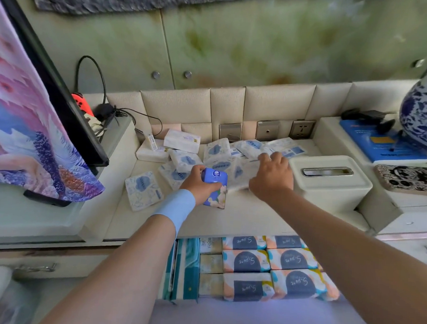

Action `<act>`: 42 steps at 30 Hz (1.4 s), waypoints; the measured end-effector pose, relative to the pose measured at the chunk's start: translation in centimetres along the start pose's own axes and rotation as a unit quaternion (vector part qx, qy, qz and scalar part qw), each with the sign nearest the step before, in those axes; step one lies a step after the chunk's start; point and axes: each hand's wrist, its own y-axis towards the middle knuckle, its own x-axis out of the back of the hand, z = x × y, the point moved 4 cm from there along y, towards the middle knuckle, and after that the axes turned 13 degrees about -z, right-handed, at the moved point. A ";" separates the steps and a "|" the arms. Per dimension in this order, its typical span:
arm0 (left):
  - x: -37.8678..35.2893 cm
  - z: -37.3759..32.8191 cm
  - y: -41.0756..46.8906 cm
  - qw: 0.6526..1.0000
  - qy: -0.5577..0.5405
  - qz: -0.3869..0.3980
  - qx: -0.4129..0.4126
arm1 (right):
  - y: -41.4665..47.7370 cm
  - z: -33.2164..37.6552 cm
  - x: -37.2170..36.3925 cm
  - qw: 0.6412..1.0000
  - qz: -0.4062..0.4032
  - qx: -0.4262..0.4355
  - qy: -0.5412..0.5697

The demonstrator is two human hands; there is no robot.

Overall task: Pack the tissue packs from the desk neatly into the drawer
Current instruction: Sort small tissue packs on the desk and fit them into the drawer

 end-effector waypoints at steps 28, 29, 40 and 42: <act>0.2 5.7 -8.4 0.993 0.092 0.068 0.020 | -6.4 -3.5 -3.3 0.936 0.114 -0.241 0.230; -0.1 5.6 -8.6 0.992 0.096 0.075 0.017 | -6.8 -3.7 -3.1 0.936 0.122 -0.241 0.226; -4.5 2.6 -12.1 0.982 0.112 0.153 -0.014 | -11.5 -10.1 0.2 0.951 0.244 -0.125 0.146; -5.8 1.9 -13.0 0.977 0.119 0.176 -0.019 | -12.3 -12.0 1.0 0.945 0.247 -0.131 0.168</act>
